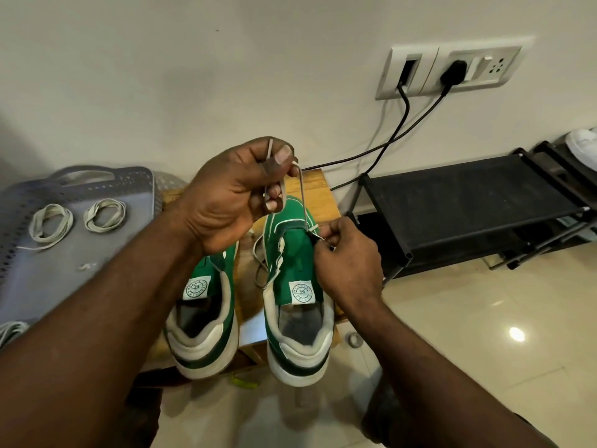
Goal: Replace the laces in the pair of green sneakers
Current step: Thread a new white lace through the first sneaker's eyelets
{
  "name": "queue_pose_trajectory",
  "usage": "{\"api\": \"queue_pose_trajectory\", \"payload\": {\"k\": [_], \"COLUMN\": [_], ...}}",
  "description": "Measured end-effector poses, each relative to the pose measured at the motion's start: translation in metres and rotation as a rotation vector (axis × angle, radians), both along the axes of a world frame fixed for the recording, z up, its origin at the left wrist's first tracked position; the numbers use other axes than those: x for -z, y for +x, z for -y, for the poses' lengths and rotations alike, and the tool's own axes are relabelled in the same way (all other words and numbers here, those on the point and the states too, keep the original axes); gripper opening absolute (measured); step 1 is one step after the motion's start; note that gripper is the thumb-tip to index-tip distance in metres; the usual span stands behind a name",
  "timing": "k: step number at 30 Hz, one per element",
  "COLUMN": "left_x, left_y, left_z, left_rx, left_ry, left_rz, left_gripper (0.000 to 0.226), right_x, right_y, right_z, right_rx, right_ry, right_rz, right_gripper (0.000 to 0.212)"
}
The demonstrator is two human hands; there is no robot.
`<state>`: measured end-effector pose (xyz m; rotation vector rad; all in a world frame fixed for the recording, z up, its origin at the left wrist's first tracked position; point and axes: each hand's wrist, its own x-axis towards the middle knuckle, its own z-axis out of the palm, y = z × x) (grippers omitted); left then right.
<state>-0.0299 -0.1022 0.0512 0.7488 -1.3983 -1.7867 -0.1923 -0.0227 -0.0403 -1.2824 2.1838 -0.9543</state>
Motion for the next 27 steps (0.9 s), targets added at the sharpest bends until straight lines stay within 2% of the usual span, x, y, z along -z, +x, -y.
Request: {"api": "queue_pose_trajectory", "payload": {"k": [3, 6, 7, 10, 11, 12, 14, 16, 17, 19, 21, 24, 27], "left_x": [0.009, 0.020, 0.024, 0.040, 0.044, 0.047, 0.055, 0.060, 0.061, 0.061, 0.059, 0.052, 0.043], "left_y": [-0.008, -0.015, -0.016, -0.019, -0.021, -0.023, -0.027, -0.030, -0.031, -0.033, -0.032, -0.026, -0.022], "left_z": [-0.001, 0.001, 0.002, 0.003, 0.000, -0.004, -0.009, -0.012, -0.012, -0.014, -0.013, -0.009, -0.012], "left_rx": [-0.053, -0.120, -0.135, -0.134, -0.110, -0.075, -0.012, -0.005, -0.006, 0.009, 0.034, 0.076, 0.068], "left_ry": [-0.001, 0.187, 0.184, -0.198, -0.287, -0.324, -0.359, -0.390, -0.395, -0.396, -0.386, -0.371, -0.362], "left_rz": [0.210, 0.331, 0.433, 1.033, 1.172, 1.266, 1.371, 1.409, 1.408, 1.405, 1.386, 1.283, 1.104], "left_gripper": [0.017, 0.017, 0.016, 0.023, 0.028, 0.036, 0.052, 0.061, 0.064, 0.062, 0.041, 0.016, 0.012], "right_x": [0.000, 0.001, 0.001, 0.002, 0.003, 0.004, 0.007, 0.010, 0.014, 0.023, 0.026, 0.026, 0.022], "right_y": [0.000, -0.002, -0.002, -0.004, -0.005, -0.007, -0.014, -0.022, -0.025, -0.030, -0.028, -0.023, -0.027], "right_z": [0.001, 0.001, 0.000, -0.001, -0.001, 0.000, 0.004, 0.010, 0.014, 0.020, 0.025, 0.027, 0.028], "right_rx": [0.006, -0.008, -0.012, -0.023, -0.031, -0.041, -0.044, -0.003, 0.021, 0.002, -0.121, -0.199, -0.132], "right_ry": [0.011, -0.014, -0.027, -0.056, -0.056, -0.052, -0.036, -0.019, -0.016, 0.001, 0.053, 0.123, 0.150], "right_rz": [0.008, 0.019, 0.015, 0.013, 0.025, 0.074, 0.306, 0.557, 0.604, 0.434, 0.218, 0.156, 0.163], "right_gripper": [0.008, 0.010, 0.011, 0.014, 0.014, 0.013, 0.005, 0.011, 0.015, 0.028, 0.044, 0.039, 0.032]}}
